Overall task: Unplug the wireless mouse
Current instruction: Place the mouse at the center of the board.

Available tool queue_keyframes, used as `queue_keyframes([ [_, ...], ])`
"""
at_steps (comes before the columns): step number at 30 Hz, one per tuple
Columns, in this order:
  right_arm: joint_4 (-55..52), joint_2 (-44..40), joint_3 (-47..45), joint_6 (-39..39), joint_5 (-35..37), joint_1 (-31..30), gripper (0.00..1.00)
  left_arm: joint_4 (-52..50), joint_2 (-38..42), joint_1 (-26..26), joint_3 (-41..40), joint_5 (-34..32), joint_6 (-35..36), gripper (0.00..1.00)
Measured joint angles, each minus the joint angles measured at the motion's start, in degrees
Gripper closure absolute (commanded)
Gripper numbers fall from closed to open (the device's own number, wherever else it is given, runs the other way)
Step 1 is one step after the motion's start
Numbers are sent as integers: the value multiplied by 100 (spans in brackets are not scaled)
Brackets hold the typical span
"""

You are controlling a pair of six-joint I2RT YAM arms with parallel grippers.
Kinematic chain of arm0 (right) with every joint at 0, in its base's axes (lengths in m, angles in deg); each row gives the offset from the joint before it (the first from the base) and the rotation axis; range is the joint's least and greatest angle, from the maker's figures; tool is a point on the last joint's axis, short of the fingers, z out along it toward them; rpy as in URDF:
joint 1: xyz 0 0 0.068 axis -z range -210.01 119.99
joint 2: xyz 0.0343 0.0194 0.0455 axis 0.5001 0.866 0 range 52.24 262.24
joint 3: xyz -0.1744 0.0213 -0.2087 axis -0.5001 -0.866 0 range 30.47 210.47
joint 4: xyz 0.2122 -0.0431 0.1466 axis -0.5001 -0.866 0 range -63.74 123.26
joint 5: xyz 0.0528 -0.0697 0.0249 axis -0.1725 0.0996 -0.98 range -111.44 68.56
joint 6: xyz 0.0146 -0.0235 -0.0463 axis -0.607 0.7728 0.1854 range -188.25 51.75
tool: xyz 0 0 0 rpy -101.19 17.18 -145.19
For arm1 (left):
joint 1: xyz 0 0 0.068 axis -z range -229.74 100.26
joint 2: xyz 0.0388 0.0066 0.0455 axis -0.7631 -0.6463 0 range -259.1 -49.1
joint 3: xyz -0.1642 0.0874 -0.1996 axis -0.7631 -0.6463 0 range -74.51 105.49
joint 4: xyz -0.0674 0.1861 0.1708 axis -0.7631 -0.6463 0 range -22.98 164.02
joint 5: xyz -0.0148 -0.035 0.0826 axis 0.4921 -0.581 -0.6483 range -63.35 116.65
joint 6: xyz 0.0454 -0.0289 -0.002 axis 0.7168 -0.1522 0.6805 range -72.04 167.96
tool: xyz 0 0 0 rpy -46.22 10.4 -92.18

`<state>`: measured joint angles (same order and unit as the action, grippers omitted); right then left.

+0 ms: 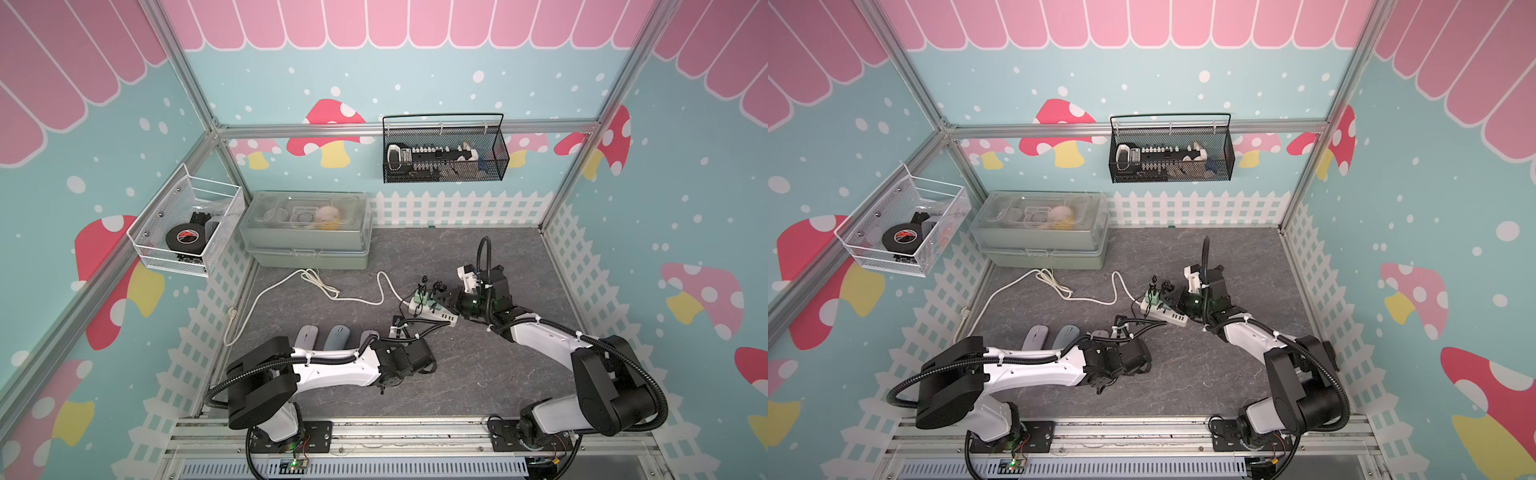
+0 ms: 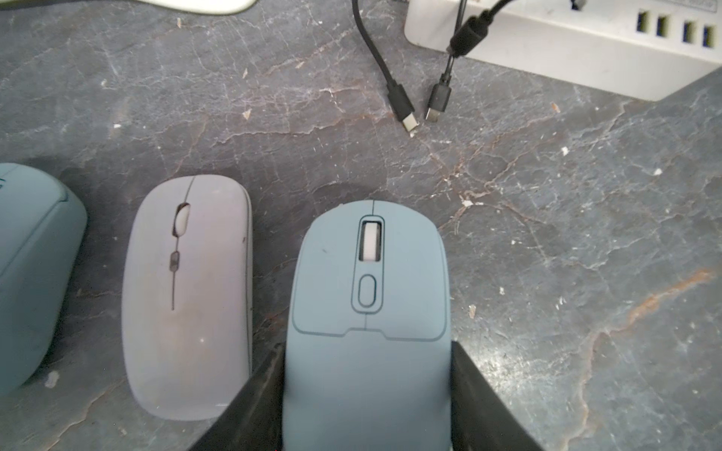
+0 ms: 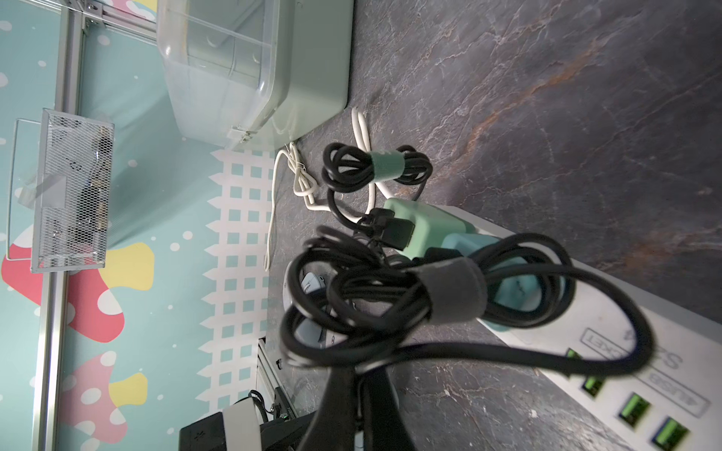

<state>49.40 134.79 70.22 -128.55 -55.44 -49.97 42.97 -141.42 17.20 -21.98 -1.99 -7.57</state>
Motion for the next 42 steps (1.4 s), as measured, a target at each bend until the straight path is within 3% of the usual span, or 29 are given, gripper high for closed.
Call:
queue_keyframes([
  [9,68,42,-33,-17,-13,0,100,2,-131,-15,66,138,24,42],
  [23,61,52,-37,-15,2,0,100,59,-321,-136,140,531,127,41],
  [42,59,116,-35,-15,-17,0,100,129,-258,-166,140,828,468,23],
])
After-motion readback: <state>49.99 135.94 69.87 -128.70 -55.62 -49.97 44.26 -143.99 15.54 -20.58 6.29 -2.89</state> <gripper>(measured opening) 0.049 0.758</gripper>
